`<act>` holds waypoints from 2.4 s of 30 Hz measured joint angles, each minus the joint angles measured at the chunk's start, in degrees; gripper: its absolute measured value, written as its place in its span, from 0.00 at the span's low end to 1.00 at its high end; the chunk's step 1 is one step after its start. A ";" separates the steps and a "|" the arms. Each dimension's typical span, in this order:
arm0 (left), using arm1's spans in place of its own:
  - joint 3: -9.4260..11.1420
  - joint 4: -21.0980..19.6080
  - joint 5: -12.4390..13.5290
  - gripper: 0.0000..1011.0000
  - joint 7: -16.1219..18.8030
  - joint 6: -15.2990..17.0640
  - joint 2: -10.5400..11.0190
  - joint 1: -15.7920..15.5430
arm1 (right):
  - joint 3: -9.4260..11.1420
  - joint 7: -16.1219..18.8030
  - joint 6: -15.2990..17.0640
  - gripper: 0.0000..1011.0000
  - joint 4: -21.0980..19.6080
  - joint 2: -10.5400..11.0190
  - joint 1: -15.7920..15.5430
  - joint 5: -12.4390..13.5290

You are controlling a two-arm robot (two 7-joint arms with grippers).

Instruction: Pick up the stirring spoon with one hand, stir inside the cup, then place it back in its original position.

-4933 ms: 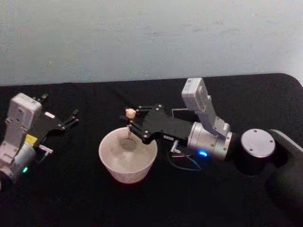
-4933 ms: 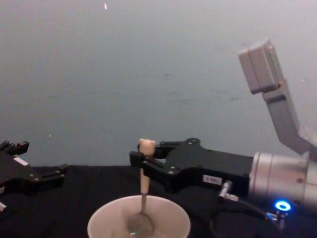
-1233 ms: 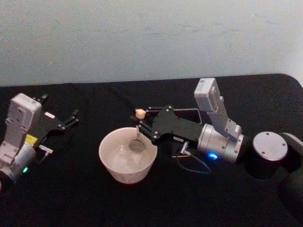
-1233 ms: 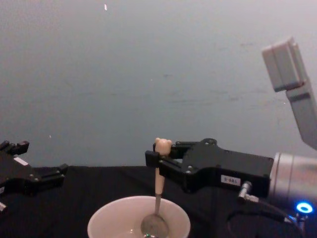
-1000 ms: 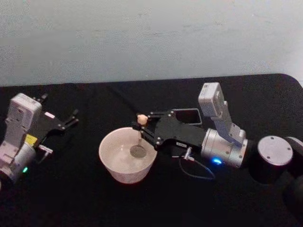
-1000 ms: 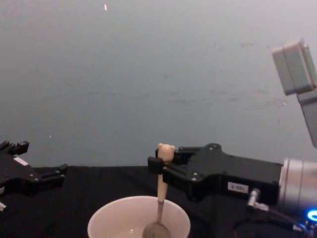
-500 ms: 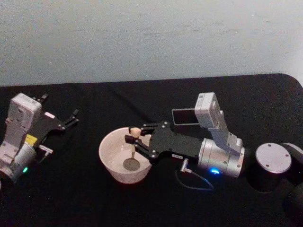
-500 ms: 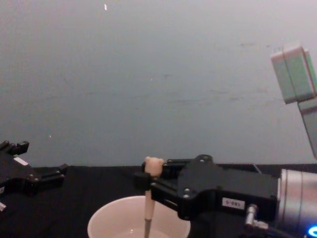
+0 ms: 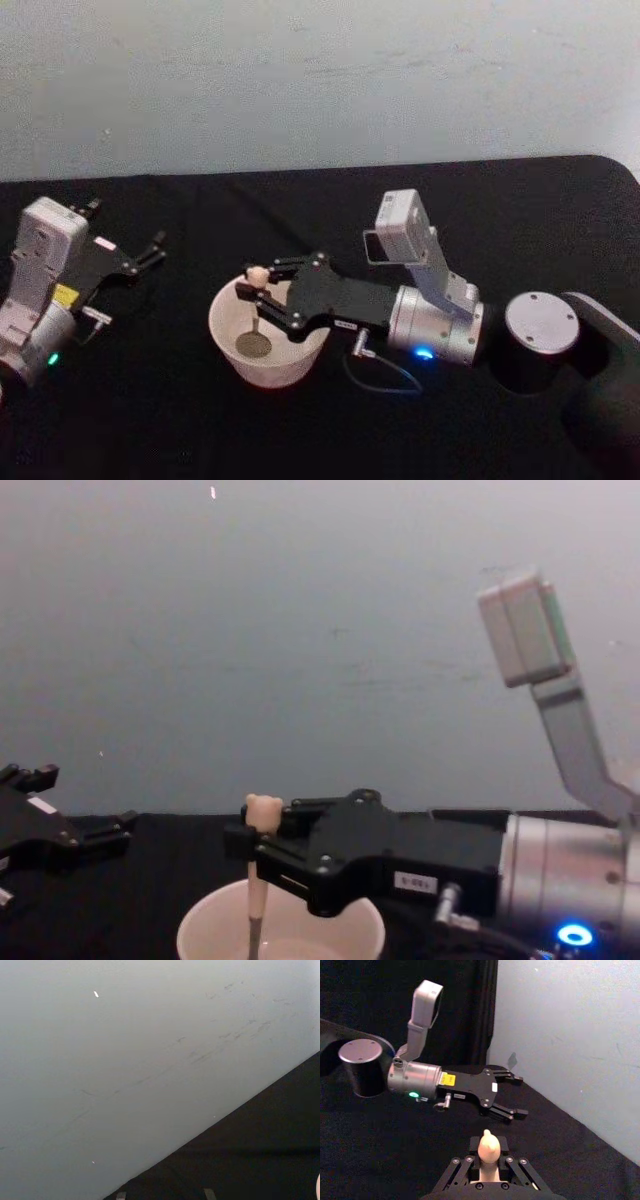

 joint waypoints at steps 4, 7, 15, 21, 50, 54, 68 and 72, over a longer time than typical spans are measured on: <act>0.00 0.00 0.00 0.99 0.00 0.00 0.00 0.00 | -0.03 -0.36 -0.28 0.19 1.49 -0.98 1.02 -0.18; 0.00 0.00 0.00 0.99 0.00 0.00 0.00 0.00 | 0.02 -0.64 -0.39 0.19 2.31 -1.52 1.52 -0.25; 0.00 0.00 0.00 0.99 0.00 0.00 0.00 0.00 | 0.96 -2.17 -0.40 0.19 4.50 -2.68 2.72 -0.56; 0.00 0.00 0.00 0.99 0.00 0.00 0.00 0.00 | 1.86 -3.16 -0.27 0.19 5.07 -2.72 2.95 -0.85; 0.00 0.00 0.00 0.99 0.00 0.00 0.00 0.00 | 4.80 -4.44 2.63 0.19 -1.26 0.09 0.65 0.36; 0.00 0.00 0.00 0.99 0.00 0.00 0.00 0.00 | 6.13 -5.42 4.86 0.19 -5.02 1.66 0.19 1.58; 0.00 0.00 0.00 0.99 0.00 0.00 0.00 0.00 | 10.62 -6.72 7.02 0.19 -14.66 7.42 -1.76 6.33; 0.00 0.00 0.00 0.99 0.00 0.00 0.00 0.00 | 11.51 -6.96 7.24 0.19 -16.13 8.82 -2.27 7.23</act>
